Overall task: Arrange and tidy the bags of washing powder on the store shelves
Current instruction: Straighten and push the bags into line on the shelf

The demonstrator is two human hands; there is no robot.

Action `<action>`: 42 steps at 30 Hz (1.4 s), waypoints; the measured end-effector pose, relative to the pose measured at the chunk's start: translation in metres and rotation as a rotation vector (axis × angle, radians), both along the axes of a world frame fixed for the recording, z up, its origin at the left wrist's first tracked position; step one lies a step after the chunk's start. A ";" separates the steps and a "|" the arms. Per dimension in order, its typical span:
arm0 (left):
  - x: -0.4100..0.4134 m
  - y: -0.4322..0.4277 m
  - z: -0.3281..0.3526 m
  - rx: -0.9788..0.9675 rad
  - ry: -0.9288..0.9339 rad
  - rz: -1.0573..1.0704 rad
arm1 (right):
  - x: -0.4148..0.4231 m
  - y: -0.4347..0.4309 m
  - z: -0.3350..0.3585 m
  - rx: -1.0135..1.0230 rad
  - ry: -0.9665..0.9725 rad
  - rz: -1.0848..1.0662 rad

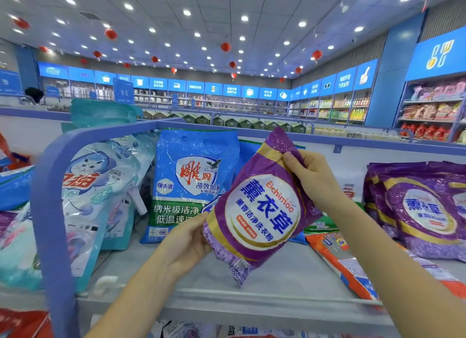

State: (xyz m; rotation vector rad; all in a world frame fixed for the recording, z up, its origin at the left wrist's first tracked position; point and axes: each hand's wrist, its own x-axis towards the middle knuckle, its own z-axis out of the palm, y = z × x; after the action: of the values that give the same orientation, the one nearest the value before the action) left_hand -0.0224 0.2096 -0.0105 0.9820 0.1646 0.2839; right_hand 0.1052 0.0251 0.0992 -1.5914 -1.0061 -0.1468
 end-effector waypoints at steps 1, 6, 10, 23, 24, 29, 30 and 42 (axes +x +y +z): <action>0.000 0.001 0.000 0.038 -0.015 0.021 | 0.001 -0.001 0.000 -0.011 -0.051 -0.025; -0.009 0.002 0.001 0.284 -0.120 0.239 | 0.014 -0.011 -0.001 0.010 -0.307 -0.211; -0.012 0.005 -0.004 0.532 -0.157 0.430 | 0.018 -0.019 -0.003 0.022 -0.581 -0.335; -0.010 -0.030 0.001 -0.011 -0.168 -0.143 | 0.000 0.002 0.055 0.040 -0.616 -0.336; -0.008 -0.038 -0.001 0.031 -0.180 -0.166 | 0.000 0.004 0.056 0.050 -0.604 -0.339; 0.002 -0.053 0.003 0.341 -0.146 0.154 | 0.007 -0.002 0.062 -0.052 -0.640 -0.376; 0.002 -0.053 0.003 0.354 -0.153 0.189 | 0.009 -0.005 0.063 -0.094 -0.658 -0.394; 0.000 -0.065 -0.002 0.395 -0.249 0.196 | 0.030 -0.018 0.071 -0.234 -0.566 -0.562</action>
State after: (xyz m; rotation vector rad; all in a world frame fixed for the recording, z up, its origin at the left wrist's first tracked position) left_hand -0.0224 0.1448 -0.0127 1.3130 -0.0255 0.6322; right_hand 0.1349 0.0074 0.1699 -2.0779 -0.9890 -0.9345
